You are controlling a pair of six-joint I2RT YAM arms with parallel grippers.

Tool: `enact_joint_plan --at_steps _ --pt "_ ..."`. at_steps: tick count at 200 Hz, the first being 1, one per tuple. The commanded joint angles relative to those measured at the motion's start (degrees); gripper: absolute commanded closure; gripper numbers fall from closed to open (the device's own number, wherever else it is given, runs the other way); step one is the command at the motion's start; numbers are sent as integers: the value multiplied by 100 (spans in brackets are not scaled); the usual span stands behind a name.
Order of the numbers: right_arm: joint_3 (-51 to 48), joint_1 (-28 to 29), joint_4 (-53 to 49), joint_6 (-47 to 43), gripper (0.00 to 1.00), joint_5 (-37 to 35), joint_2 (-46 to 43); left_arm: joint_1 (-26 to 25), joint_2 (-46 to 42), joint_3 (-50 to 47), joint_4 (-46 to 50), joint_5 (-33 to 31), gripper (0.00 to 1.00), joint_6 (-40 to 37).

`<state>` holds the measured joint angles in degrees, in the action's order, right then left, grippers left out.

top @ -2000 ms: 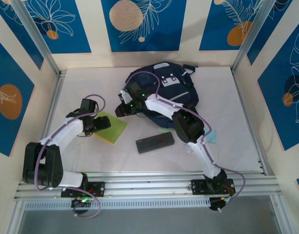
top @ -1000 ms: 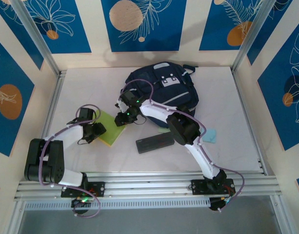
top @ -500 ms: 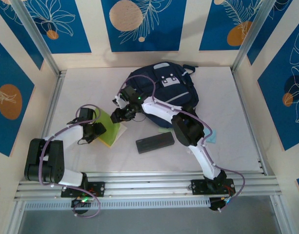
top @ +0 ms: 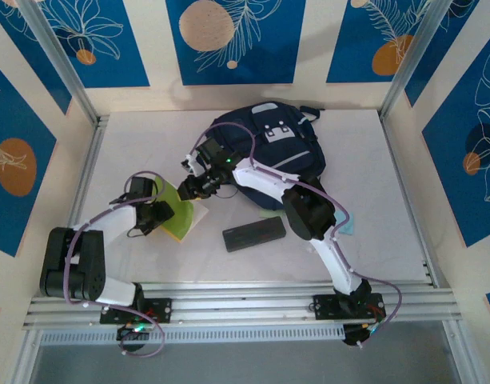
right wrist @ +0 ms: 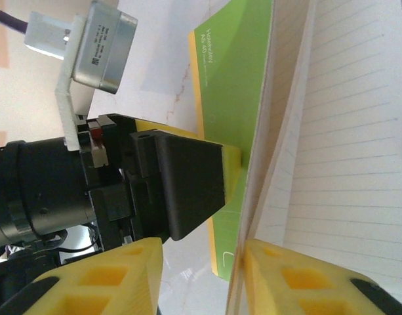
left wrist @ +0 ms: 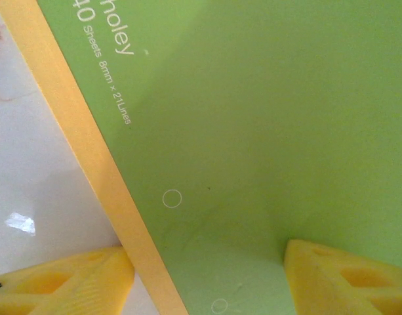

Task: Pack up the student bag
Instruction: Pick up the book from the middle-left of the table, then pass the book.

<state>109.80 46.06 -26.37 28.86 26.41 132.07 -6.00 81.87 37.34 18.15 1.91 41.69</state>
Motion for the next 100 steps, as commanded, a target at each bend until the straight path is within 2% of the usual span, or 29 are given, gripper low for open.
enact_joint_plan --at_steps 1,18,38,76,100 --pt "-36 0 -67 136 66 52 159 -67 293 -207 -443 448 35 -1" --pt "91 -14 -290 166 76 -238 235 -68 240 -180 -429 476 34 14" --pt "42 -94 -198 347 100 -170 178 -68 -12 -119 -327 477 27 -2" --pt "-669 -512 903 1090 100 597 -348 -42 -561 71 -377 657 10 121" --pt "-1241 -897 1760 1655 100 989 -789 -42 -732 -117 -1256 1009 1 603"
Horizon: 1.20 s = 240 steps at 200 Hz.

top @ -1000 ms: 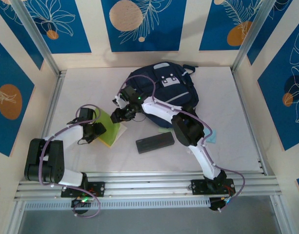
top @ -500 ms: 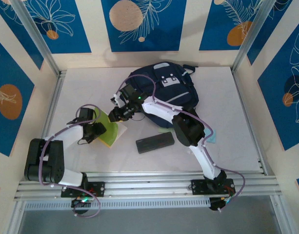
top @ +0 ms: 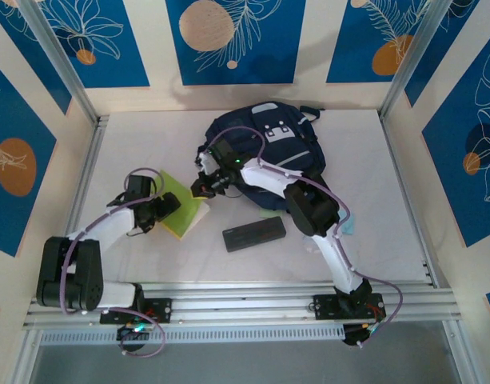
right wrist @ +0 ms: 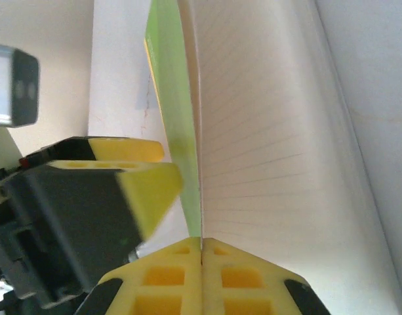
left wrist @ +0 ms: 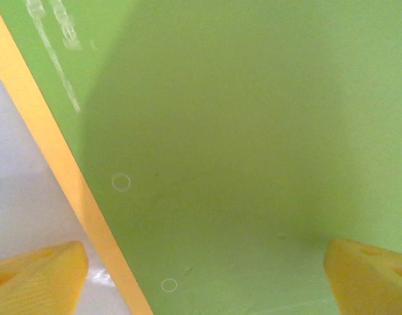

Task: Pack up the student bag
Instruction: Pass the book.

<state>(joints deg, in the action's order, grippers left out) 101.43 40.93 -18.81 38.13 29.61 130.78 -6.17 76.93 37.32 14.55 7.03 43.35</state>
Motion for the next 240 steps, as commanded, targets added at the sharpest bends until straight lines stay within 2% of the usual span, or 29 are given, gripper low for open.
enact_joint_plan --at_steps 1,30,65,107,155,194,214,240 --pt "-431 -401 1038 738 100 678 -677 -29 -239 -130 -951 522 1 450" --pt "-1008 -817 1971 1461 100 1181 -960 -85 -94 -311 -2172 718 1 1079" --pt "-1669 -1179 3239 2377 100 1433 -1141 -293 303 -193 -2744 626 1 1242" --pt "-2081 -1430 3596 2626 100 1408 -1319 -561 1102 -86 -3851 641 3 1571" --pt "-2401 -1673 3726 2726 100 1434 -1498 -908 2011 227 -5183 761 12 1859" --pt "-2844 -1951 4302 3096 100 1484 -1619 -1100 2394 489 -5557 838 17 1853" --pt "-2943 -2018 4293 3077 100 1489 -1657 -1163 2454 556 -5683 887 28 1903" --pt "-3014 -2036 4256 3075 100 1422 -1661 -1168 2411 601 -5815 964 53 1973"
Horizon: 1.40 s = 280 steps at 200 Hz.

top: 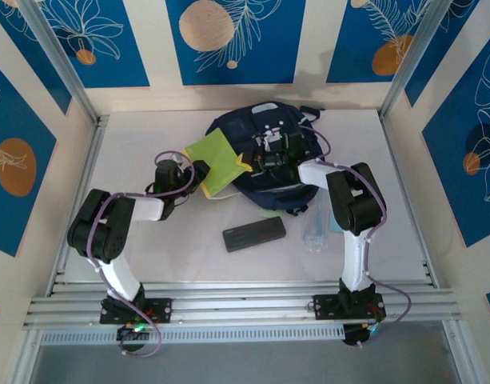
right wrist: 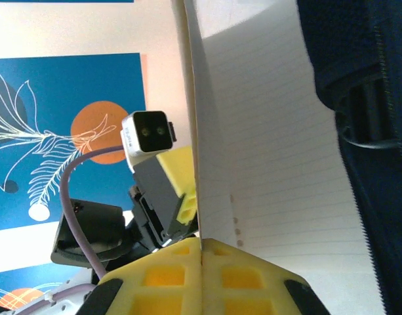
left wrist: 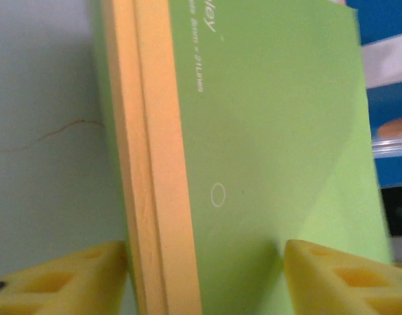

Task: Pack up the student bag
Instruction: Pass the book.

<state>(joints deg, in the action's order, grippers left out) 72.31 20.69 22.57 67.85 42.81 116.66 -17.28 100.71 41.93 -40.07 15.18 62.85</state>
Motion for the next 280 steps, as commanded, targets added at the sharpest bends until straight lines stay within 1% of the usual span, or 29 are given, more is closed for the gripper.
enact_joint_plan --at_steps 1,9,18,26,33,41,44,51,62,78,88,98,102,113,120,143,162,176,203,218,222,235,239,244,260,270,275,278,280 --pt "-103 -12 117 104 100 99 -245 -61 31 140 -357 151 55 20" --pt "-125 -20 119 96 100 52 -260 -63 -18 140 -331 143 63 22" --pt "-146 -21 80 79 100 -11 -290 -63 -84 140 -255 130 69 19" --pt "-169 -28 17 54 94 -79 -333 -63 -152 148 -171 122 74 3" --pt "-204 -30 -69 8 84 -168 -415 -49 -234 157 -54 126 77 -18" --pt "-263 -21 -236 -81 59 -329 -552 -36 -352 166 96 110 81 -65" --pt "-288 -21 -327 -128 51 -405 -626 -33 -402 174 171 104 82 -73" --pt "-347 -9 -590 -249 37 -593 -808 -7 -545 198 364 71 84 -94" --pt "-434 26 -1055 -473 23 -941 -1138 29 -805 239 692 -40 89 -177" --pt "-490 176 -1924 -774 11 -1619 -1620 46 -1188 406 1291 -288 92 -455" --pt "-534 307 -2273 -806 7 -1925 -1841 56 -1420 534 1678 -512 94 -615" --pt "-646 452 -2257 -685 6 -2074 -2029 56 -1604 616 1849 -726 97 -723" --pt "-690 515 -2203 -595 3 -2097 -2079 58 -1653 637 1869 -809 97 -749" --pt "-793 709 -1926 -233 2 -2110 -2121 66 -1782 682 1906 -1034 100 -740" --pt "-823 840 -1716 20 0 -2072 -2089 62 -1837 700 1885 -1156 100 -725" --pt "-839 1284 -950 839 0 -2080 -1840 57 -1961 668 1671 -1414 100 -580" --pt "-847 1636 -368 1226 0 -2472 -1691 57 -2056 611 1550 -1486 100 -460" --pt "-833 1790 -4 1497 0 -2672 -1512 38 -2148 486 1454 -1568 100 -246" --pt "-784 1981 1091 2123 3 -2855 -1062 27 -2303 120 1091 -1625 100 194" --pt "-737 2051 1435 2276 6 -3072 -847 12 -2365 -81 858 -1632 100 433" --pt "-745 2061 1516 2307 8 -3158 -803 12 -2376 -123 822 -1625 100 473" --pt "-792 2049 1823 2314 19 -3437 -703 7 -2448 -214 791 -1589 100 573" --pt "-810 2040 1908 2320 24 -3515 -681 5 -2477 -241 786 -1584 100 592" --pt "-828 2028 2038 2293 33 -3577 -656 -3 -2508 -267 791 -1580 100 616" --pt "-791 1913 2260 2244 69 -3533 -605 -27 -2608 -364 813 -1554 100 666" --pt "-797 1834 2309 2178 89 -3466 -649 -32 -2663 -402 870 -1514 100 676" --pt "-814 1785 2322 2150 96 -3439 -684 -39 -2686 -421 899 -1475 100 680" --pt "-834 1763 2311 2134 100 -3424 -699 -48 -2700 -437 911 -1446 96 684" --pt "-844 1746 2304 2128 100 -3410 -724 -52 -2706 -450 913 -1416 91 678"
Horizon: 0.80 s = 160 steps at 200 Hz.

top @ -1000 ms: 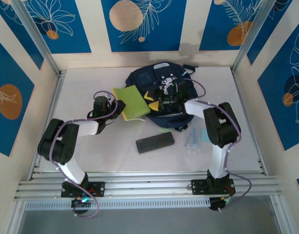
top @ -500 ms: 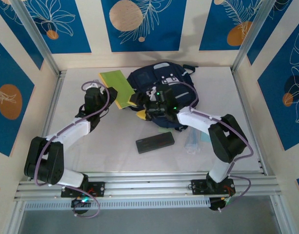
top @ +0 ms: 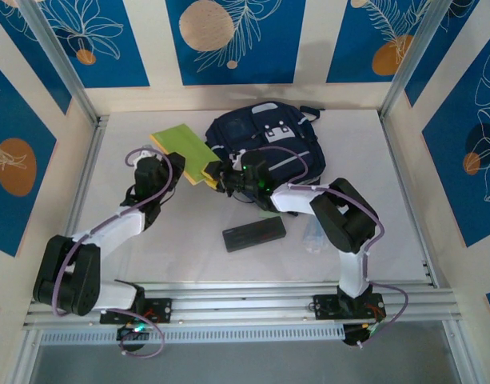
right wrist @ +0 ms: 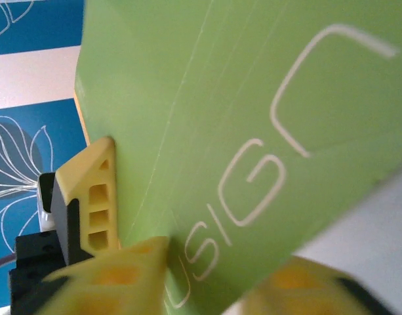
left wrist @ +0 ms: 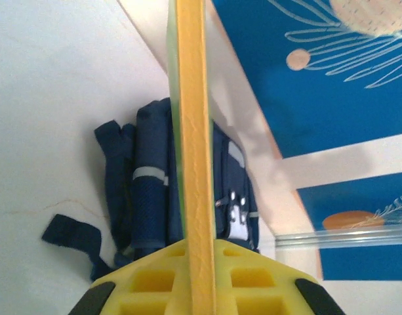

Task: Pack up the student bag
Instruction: Pass the book, then open the student bag at the top-center of the table.

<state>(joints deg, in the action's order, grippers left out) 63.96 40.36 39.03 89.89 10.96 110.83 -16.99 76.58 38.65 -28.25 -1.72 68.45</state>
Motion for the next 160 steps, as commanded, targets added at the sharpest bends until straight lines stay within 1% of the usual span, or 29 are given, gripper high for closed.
enact_joint_plan --at_steps 1,10,14,22,30,38,48,61,80,90,114,126,141,160 --pt "-17 -230 654 -80 100 -221 -149 -78 -297 -126 -274 288 88 117" --pt "-95 -339 590 -98 100 -139 -260 -114 -317 -181 -290 442 56 44" --pt "-138 -394 568 -141 100 -103 -318 -136 -333 -192 -249 521 45 -8" --pt "-202 -507 497 -298 100 -43 -439 -187 -357 -187 -60 672 32 -149" --pt "-241 -643 287 -467 100 67 -587 -276 -401 -162 189 789 22 -346" --pt "-273 -799 46 -665 100 196 -737 -372 -426 -120 440 883 16 -618" --pt "-324 -1015 -196 -938 100 348 -937 -492 -458 -89 694 936 14 -960" --pt "-397 -1321 -626 -1317 100 529 -1224 -687 -464 -17 983 927 14 -1442" --pt "-412 -1795 -1751 -2051 100 533 -1742 -1016 -348 282 1416 906 15 -2301" --pt "-402 -2058 -2334 -2431 100 500 -2013 -1200 -172 560 1662 937 16 -2880" --pt "-314 -2698 -3707 -3343 100 278 -2620 -1505 553 1475 2306 1290 18 -3949" --pt "-212 -3009 -4401 -3726 100 97 -2888 -1658 982 1992 2651 1438 21 -4462" --pt "-191 -3404 -4957 -4096 100 -25 -3213 -1842 1522 2649 3069 1591 22 -5020" --pt "-218 -3983 -5484 -4378 100 -16 -3567 -2010 2235 3488 3542 1893 23 -5505"
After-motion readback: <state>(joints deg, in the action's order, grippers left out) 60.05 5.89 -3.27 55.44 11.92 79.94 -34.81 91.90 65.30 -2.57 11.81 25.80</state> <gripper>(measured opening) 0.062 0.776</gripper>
